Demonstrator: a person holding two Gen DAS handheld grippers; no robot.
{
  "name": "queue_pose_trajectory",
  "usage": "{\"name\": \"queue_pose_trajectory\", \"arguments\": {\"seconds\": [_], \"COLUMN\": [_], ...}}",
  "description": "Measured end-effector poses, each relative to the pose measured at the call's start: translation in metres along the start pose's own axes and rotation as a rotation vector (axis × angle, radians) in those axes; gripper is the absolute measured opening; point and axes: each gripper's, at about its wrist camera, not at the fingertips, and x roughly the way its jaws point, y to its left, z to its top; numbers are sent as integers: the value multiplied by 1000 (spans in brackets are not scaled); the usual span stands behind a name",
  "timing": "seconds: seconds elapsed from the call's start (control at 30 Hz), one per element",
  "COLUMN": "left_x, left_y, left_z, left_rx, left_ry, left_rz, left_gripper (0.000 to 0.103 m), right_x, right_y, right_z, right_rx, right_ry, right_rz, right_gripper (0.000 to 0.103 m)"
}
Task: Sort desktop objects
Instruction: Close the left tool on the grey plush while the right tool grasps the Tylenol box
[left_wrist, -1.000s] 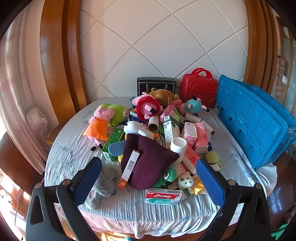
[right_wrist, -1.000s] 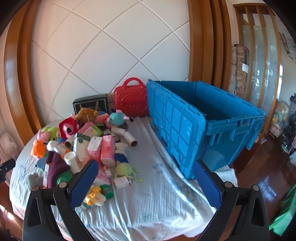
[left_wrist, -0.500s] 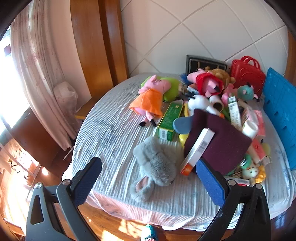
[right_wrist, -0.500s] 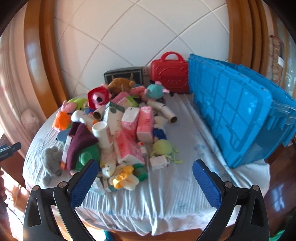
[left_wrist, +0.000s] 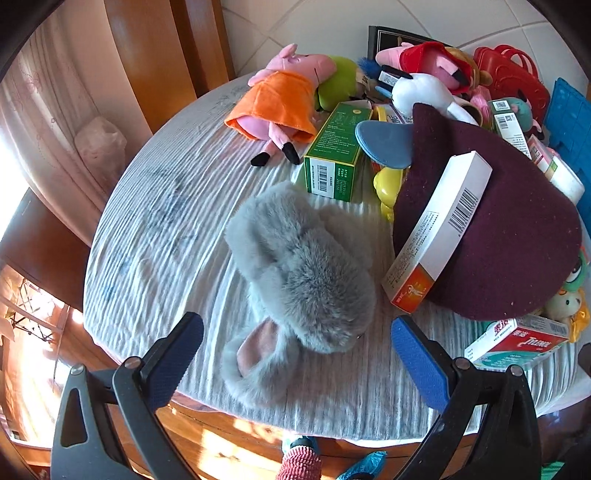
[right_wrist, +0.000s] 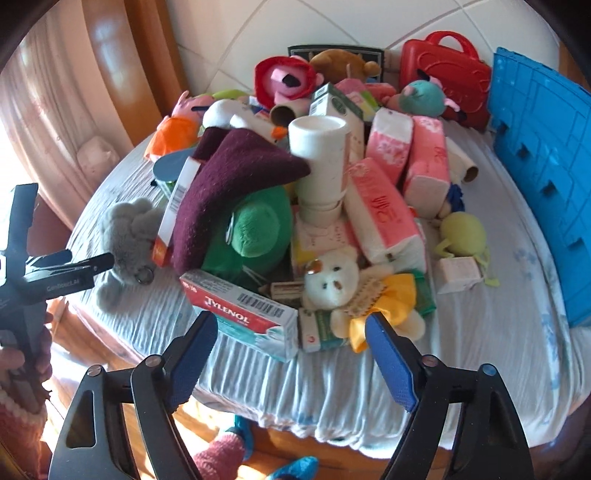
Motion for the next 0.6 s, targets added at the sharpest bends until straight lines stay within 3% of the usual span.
{"name": "queue_pose_trajectory", "arguments": {"seconds": [0.23,0.27,0.33,0.37,0.4,0.47,0.6], "left_x": [44,51,61,64,65,60,49], "left_y": [-4,-5,-6,-5,-3,1,2], "left_z": [16,15,12,9,5,0,-6], "left_rx": [-10,-6,10,15,15,19,55], "left_ry": [78,98,133,146,151,127,95], "left_rz": [-43,-55,-59,-61,-57,-54,-31], "left_gripper": [103,100,79,64,59,56,50], "right_x": [37,41,50,53,56,59,65], "right_y": [19,21,24,27,31,36,42], "right_z": [3,4,4,3,2,-2,-7], "right_rx": [-55,-60,-72,-79,-84,-90,-82], "right_ry": [47,54,74,86,96,107,139], "right_rz": [-3,-2,1,7,10,-2,45], "right_gripper": [88,88,88,85,72,57,47]}}
